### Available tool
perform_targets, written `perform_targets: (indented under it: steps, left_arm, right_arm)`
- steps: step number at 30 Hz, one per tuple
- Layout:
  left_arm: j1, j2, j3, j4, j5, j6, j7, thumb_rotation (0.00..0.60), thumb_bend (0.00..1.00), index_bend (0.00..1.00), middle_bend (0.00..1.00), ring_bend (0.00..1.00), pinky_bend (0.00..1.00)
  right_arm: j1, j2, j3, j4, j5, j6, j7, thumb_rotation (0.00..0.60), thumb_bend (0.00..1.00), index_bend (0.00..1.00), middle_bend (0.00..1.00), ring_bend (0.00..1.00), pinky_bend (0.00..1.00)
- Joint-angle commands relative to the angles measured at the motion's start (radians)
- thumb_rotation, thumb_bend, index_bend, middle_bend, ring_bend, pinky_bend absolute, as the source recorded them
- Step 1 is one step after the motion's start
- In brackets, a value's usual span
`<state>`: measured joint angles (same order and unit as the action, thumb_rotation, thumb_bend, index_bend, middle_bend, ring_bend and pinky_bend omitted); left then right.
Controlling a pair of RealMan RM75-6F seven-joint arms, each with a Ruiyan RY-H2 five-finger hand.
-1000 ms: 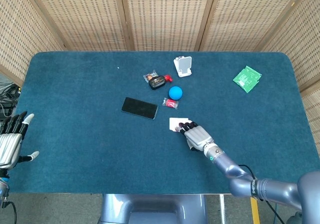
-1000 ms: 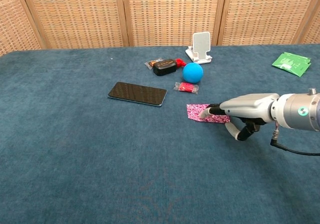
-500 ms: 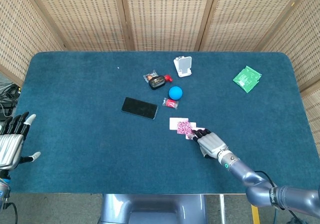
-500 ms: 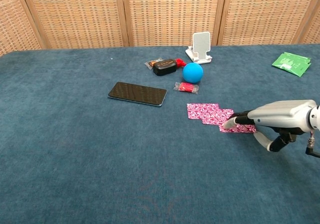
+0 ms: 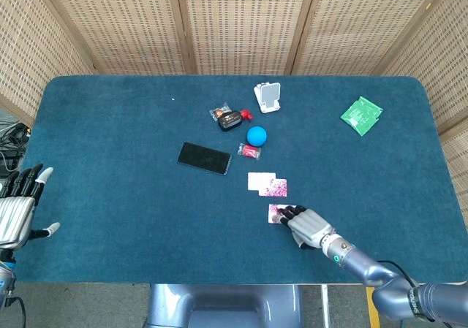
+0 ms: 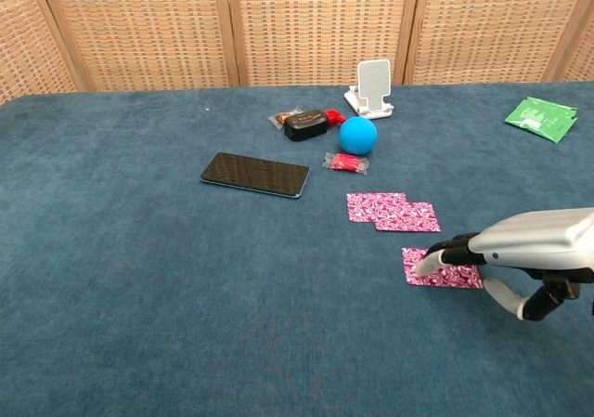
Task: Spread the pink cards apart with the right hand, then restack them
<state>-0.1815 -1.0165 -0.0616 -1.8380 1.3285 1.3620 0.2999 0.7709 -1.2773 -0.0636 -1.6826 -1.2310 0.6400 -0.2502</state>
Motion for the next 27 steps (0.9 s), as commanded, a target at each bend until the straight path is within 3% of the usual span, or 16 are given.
perform_targets:
  steps: [1, 7, 11, 19, 27]
  left_arm:
    - [-0.001, 0.001, 0.001, 0.0, -0.001, -0.003, -0.003, 0.6, 0.0, 0.0, 0.0, 0.0, 0.0]
    - [-0.001, 0.004, 0.002, -0.005, -0.001, -0.004, -0.005, 0.6, 0.0, 0.0, 0.0, 0.0, 0.0]
    - [-0.002, 0.002, 0.003, -0.004, 0.0, -0.004, -0.002, 0.6, 0.0, 0.0, 0.0, 0.0, 0.0]
    - [-0.001, 0.006, 0.001, -0.003, -0.007, -0.003, -0.014, 0.6, 0.0, 0.0, 0.0, 0.0, 0.0]
    - [-0.003, 0.007, 0.001, 0.0, -0.009, -0.009, -0.022, 0.6, 0.0, 0.0, 0.0, 0.0, 0.0]
  right_arm:
    - [-0.014, 0.012, 0.019, -0.007, -0.066, 0.066, 0.018, 0.6, 1.0, 0.08, 0.12, 0.05, 0.18]
    - [-0.013, -0.029, 0.114, 0.076, -0.078, 0.15, 0.106, 0.6, 1.0, 0.08, 0.12, 0.05, 0.18]
    - [0.009, -0.075, 0.135, 0.141, -0.041, 0.123, 0.101, 0.6, 1.0, 0.08, 0.12, 0.05, 0.18]
    - [0.039, -0.181, 0.134, 0.239, 0.039, 0.065, 0.053, 0.6, 1.0, 0.08, 0.12, 0.05, 0.18]
    - [0.044, -0.203, 0.103, 0.256, 0.077, 0.046, -0.012, 0.6, 1.0, 0.08, 0.12, 0.05, 0.18]
